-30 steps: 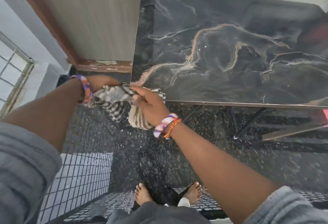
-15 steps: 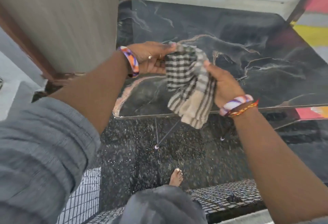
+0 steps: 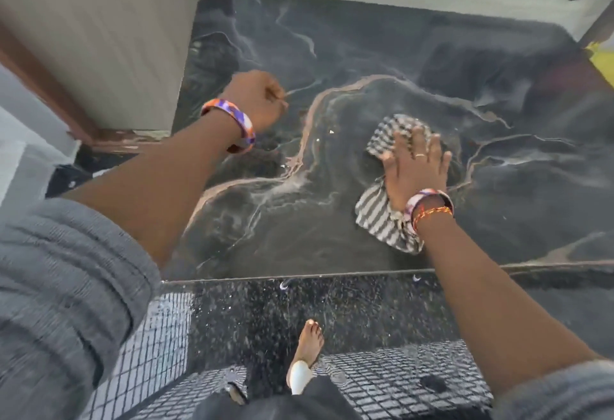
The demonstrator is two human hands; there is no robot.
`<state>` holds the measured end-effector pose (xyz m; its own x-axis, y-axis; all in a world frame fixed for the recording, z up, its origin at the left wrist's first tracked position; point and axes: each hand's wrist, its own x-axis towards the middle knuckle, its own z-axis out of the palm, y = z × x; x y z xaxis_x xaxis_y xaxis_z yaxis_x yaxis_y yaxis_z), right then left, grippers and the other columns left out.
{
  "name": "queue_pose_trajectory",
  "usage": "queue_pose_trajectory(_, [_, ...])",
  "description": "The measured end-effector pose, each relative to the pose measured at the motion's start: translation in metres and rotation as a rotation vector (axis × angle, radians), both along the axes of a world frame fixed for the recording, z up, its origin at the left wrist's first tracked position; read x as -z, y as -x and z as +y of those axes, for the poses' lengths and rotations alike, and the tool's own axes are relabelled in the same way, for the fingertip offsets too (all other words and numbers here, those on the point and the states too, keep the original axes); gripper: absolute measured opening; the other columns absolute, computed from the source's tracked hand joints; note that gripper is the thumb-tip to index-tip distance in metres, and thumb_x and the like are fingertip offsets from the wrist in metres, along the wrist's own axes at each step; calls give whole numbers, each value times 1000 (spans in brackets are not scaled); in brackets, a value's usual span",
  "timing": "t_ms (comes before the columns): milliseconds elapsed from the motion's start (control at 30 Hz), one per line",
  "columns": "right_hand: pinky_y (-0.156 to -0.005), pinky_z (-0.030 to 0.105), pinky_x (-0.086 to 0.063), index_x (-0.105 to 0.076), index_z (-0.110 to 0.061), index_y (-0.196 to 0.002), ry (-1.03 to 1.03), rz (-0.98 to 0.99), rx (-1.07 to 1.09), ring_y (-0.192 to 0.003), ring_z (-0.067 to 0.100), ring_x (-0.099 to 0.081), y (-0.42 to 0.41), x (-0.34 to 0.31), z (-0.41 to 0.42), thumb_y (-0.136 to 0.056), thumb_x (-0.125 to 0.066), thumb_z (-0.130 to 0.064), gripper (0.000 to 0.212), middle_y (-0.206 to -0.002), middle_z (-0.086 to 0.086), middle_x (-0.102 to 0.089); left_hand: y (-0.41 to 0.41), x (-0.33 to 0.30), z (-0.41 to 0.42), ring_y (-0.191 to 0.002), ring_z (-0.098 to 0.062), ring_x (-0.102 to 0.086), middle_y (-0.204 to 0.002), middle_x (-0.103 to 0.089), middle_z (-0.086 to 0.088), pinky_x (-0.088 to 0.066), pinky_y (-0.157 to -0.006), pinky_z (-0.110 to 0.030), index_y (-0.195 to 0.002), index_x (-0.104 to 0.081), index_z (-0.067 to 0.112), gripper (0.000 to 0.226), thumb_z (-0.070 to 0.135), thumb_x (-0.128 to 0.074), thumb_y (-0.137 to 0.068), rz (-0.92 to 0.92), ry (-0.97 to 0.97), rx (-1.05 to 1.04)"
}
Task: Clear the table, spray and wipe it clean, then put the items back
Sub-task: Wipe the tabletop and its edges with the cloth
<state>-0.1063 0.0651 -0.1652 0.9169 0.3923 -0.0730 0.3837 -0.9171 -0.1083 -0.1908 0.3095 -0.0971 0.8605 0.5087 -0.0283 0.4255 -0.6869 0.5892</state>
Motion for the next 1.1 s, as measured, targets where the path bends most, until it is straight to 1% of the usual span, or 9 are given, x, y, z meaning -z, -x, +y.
queue_pose_trajectory(100, [-118,48,2,-18,-18,-149,-81,-1,127,-145,37,4,-31,0,35,-99,-27,-34,53,-159,12,-2,17,14,37,-110,-31,-60,-115,-67,-15,-43,-98,-30,-106,-68,10,26,18,-59,-83,-5,-68,-174])
queue_pose_trajectory(200, [-118,48,1,-19,-17,-149,-44,-5,42,-145,38,1,-53,1,71,-100,-25,-34,52,-159,13,-4,42,22,59,-110,-33,-59,-116,-65,-18,-43,-98,-31,-108,-67,9,26,17,-59,-85,3,-81,-304])
queue_pose_trajectory(467, [-119,35,-3,-28,-19,-146,-121,-16,-670,-145,28,-14,3,6,180,-99,-33,-21,47,-156,8,-22,110,31,76,-114,-30,-59,-119,-66,-16,-42,-94,-28,-112,-65,4,27,16,-56,-89,25,-20,-363])
queue_pose_trajectory(633, [-117,40,-21,-54,-17,-130,-336,179,-939,-138,28,-32,112,1,214,-94,-44,-11,38,-145,7,-45,154,40,85,-93,-30,-63,-98,-66,-18,-52,-90,-40,-98,-64,10,41,47,-52,-85,11,257,-364])
queue_pose_trajectory(733, [-92,39,-45,-66,-8,-111,-380,305,-1050,-105,28,-58,176,-5,209,-94,-48,-18,27,-111,16,-66,187,40,83,-63,-23,-54,-67,-61,-8,-46,-63,-28,-72,-61,10,64,72,-42,-78,15,535,-426])
queue_pose_trajectory(833, [-60,31,-43,-66,-9,-95,-418,400,-1090,-65,22,-58,224,-7,189,-96,-44,-28,29,-71,10,-64,216,49,79,-61,-18,-56,-71,-63,-4,-41,-56,-24,-75,-61,12,70,73,-29,-82,155,694,-373])
queue_pose_trajectory(900, [-50,27,-34,-63,-6,-85,-494,470,-1078,-48,12,-46,251,-11,173,-96,-44,-28,31,-53,-2,-49,230,53,76,-69,-18,-58,-79,-64,-4,-41,-59,-26,-83,-61,11,69,69,-23,-86,250,709,-323])
queue_pose_trajectory(1033, [-54,35,-42,-66,-2,-87,-722,536,-909,-54,24,-55,270,-25,145,-95,-45,-23,30,-62,14,-60,236,50,64,-71,-21,-57,-79,-64,-5,-43,-67,-26,-77,-63,14,75,79,-25,-77,260,715,-267])
queue_pose_trajectory(1100, [-55,19,-43,-67,-19,-84,-907,435,-755,-58,3,-56,260,-36,127,-94,-48,-22,22,-65,-6,-62,233,49,56,-76,-24,-59,-82,-65,-7,-46,-75,-30,-73,-64,15,74,80,-29,-72,167,602,-250])
